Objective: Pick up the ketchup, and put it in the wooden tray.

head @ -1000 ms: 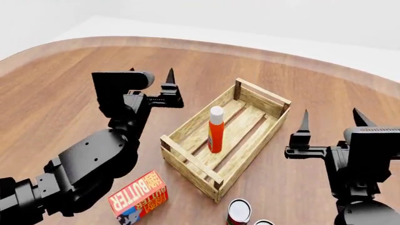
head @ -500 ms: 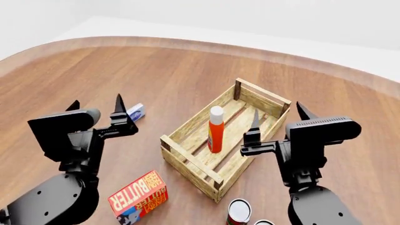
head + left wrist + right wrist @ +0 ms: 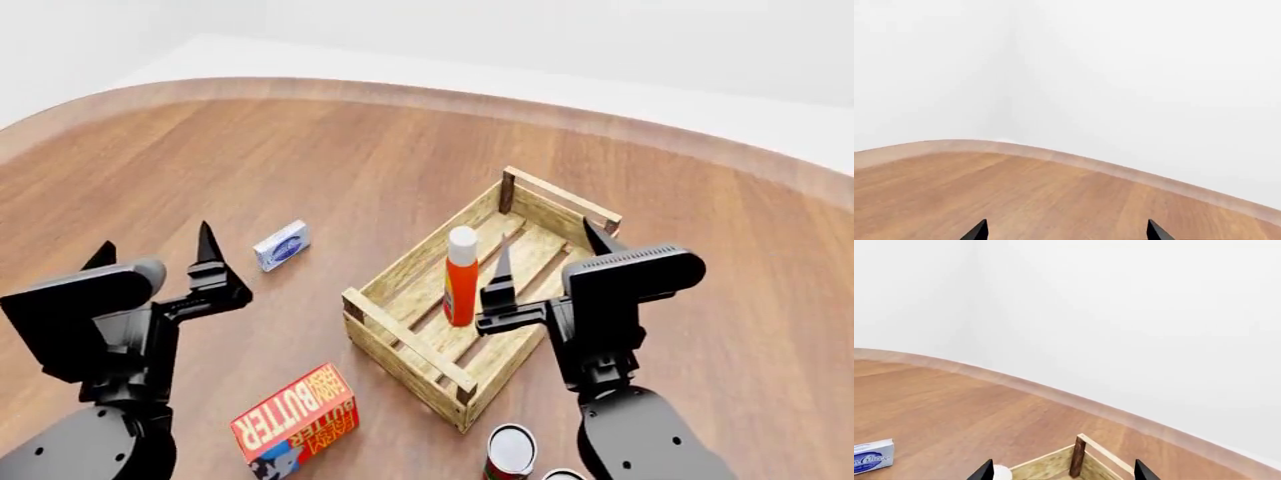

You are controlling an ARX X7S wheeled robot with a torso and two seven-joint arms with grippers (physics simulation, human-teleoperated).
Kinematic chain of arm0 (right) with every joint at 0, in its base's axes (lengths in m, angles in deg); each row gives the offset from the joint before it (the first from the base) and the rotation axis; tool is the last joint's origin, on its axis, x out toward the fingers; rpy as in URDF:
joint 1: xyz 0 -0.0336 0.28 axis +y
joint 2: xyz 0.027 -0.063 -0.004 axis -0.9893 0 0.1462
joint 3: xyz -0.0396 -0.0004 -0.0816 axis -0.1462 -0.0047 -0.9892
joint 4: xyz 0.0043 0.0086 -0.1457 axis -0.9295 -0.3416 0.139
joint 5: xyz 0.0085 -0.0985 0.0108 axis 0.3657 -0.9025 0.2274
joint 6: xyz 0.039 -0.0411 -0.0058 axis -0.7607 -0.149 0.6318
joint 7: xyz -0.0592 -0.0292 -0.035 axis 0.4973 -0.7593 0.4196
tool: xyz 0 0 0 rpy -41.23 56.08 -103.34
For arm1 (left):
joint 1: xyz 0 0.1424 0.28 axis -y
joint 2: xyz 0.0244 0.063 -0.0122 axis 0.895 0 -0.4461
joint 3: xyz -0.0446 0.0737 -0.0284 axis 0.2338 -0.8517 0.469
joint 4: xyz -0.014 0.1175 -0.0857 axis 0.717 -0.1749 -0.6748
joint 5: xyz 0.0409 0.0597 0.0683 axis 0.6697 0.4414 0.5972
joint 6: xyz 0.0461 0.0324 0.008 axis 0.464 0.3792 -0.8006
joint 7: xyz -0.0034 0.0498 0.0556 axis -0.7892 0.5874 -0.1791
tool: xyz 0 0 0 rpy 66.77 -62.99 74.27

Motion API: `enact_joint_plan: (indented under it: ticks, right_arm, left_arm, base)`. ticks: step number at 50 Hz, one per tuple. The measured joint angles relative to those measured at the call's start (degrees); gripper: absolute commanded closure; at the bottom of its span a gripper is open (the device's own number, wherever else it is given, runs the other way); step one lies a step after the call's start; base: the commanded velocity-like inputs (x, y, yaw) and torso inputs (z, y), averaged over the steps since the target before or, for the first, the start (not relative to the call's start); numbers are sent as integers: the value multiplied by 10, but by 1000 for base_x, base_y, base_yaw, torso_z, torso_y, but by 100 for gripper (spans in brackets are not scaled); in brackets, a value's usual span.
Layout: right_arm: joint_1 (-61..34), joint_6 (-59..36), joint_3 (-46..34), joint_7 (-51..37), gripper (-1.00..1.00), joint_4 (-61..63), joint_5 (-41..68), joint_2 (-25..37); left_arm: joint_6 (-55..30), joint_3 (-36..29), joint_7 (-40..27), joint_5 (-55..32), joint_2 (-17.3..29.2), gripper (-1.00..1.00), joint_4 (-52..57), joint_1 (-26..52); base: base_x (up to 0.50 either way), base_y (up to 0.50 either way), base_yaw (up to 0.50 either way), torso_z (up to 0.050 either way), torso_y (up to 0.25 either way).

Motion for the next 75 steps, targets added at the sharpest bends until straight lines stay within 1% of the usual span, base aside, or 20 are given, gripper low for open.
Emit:
enact_joint_plan:
  ticks: [36,52,62,75]
  right_arm:
    - [3,0,-9,-12,-100,7,1,2]
    - [16,-17,-9,-24,-100,39,1,10]
    - [38,-35,-6,-41,-100,87,-2,21]
    - [90,-64,-2,-71,-100,181,-13,41]
  left_arm:
    - [-1,6,-10,21,12,-100,12,-18]
    - [-5,8,-18,39,21,-100,29,-23]
    - [-7,8,-36,67,41,-100,63,-30]
    - [-4,8,-74,122,82,-100,124,-47]
  base:
    - [0,0,0,0,0]
    - [0,0,0,0,0]
    - [0,0,0,0,0]
    - [0,0,0,0,0]
